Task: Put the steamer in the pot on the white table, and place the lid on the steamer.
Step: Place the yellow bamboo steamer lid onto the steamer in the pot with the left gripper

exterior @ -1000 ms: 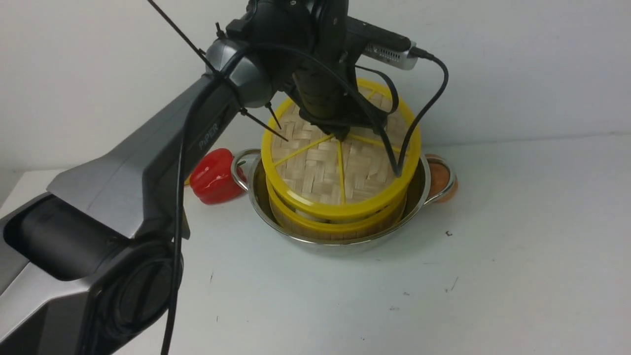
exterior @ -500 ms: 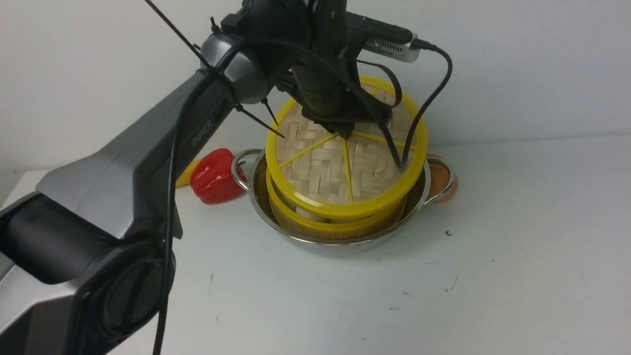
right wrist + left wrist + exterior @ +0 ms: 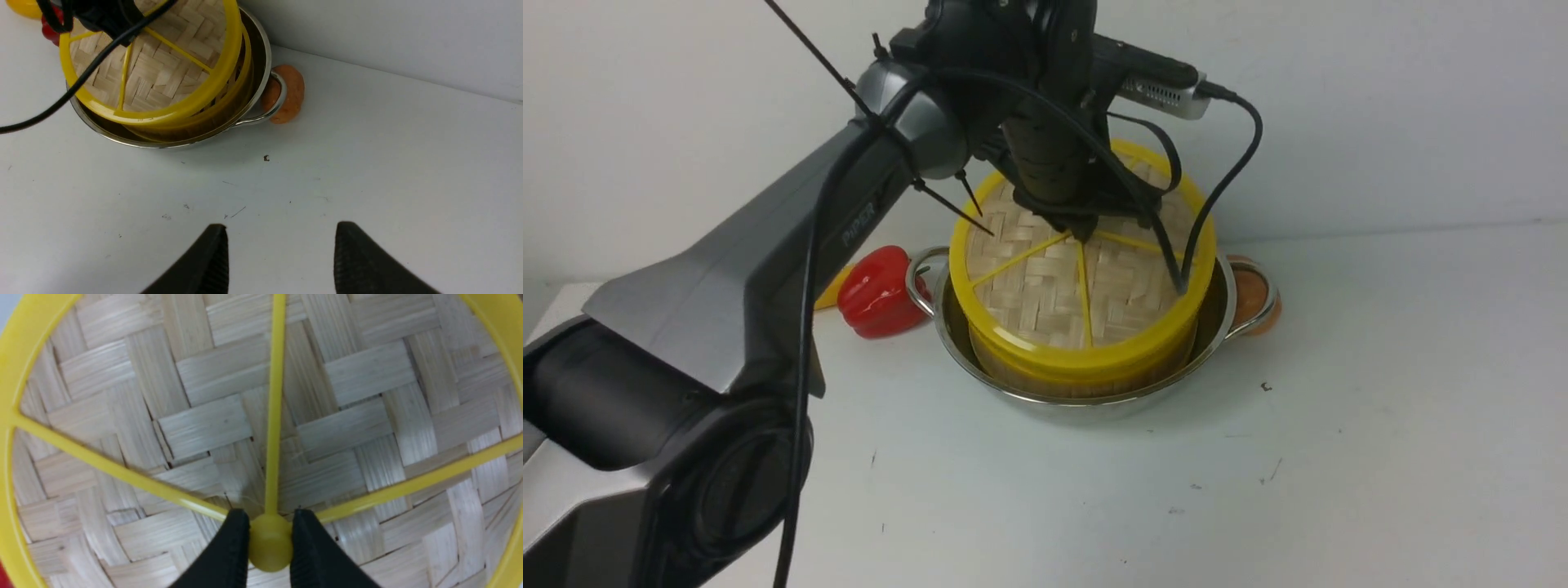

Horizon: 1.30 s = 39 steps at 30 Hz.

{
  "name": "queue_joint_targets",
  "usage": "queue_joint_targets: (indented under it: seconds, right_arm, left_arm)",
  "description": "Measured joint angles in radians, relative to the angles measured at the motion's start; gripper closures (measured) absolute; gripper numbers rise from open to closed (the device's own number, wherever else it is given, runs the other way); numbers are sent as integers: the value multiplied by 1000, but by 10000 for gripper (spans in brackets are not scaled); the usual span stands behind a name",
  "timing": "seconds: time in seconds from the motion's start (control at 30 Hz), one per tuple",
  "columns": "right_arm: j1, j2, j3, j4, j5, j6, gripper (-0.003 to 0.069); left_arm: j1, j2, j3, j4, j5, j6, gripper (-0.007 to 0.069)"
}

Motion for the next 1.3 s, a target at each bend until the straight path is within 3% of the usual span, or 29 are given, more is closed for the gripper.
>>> queue_joint_targets:
  seconds: [1.3]
  right_arm:
    - [0,0,0,0,0,0,299]
  left_arm:
    - [0,70,0,59,-79,10,506]
